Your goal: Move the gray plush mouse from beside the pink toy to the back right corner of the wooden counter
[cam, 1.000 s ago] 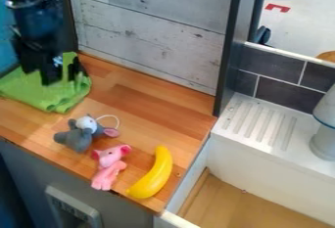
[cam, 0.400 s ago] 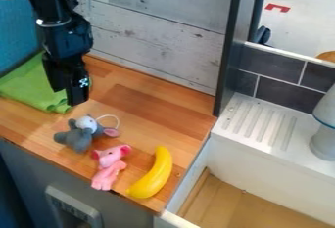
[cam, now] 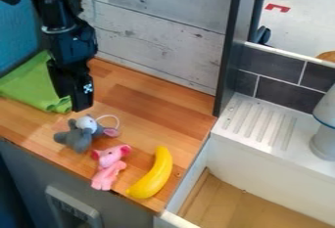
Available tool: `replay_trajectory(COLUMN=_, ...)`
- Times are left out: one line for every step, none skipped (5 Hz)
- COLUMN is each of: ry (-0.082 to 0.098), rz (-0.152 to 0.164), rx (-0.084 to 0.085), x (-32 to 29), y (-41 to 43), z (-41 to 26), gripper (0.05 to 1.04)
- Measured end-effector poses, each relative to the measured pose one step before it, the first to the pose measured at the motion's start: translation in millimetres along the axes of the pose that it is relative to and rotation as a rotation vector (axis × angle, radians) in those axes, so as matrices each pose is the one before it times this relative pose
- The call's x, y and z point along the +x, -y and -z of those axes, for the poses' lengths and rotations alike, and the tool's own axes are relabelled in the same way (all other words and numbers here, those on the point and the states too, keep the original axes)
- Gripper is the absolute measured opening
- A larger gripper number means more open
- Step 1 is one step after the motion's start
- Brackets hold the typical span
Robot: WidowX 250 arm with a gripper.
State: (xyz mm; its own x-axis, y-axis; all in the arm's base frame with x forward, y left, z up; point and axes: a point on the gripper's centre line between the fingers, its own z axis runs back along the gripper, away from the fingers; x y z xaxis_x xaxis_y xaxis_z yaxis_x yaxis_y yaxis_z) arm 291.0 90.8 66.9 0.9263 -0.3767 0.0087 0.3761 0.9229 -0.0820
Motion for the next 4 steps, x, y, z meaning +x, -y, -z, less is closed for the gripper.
replay_trajectory(ry=-0.0139, rz=-0.0081, rx=-0.0107, x=0.18, y=3.37, z=8.08, gripper=1.0)
replay_trajectory(ry=-0.0284, rz=0.0084, rx=0.0027, x=-3.3, y=4.89, z=5.82, gripper=1.0)
replay_trajectory(ry=-0.0365, rz=-0.0008, rx=0.0085, x=0.71, y=2.47, z=11.51, gripper=1.0)
replay_trajectory(ry=-0.0161, rz=-0.0229, rx=0.0004, x=0.79, y=-0.46, z=8.22, gripper=1.0)
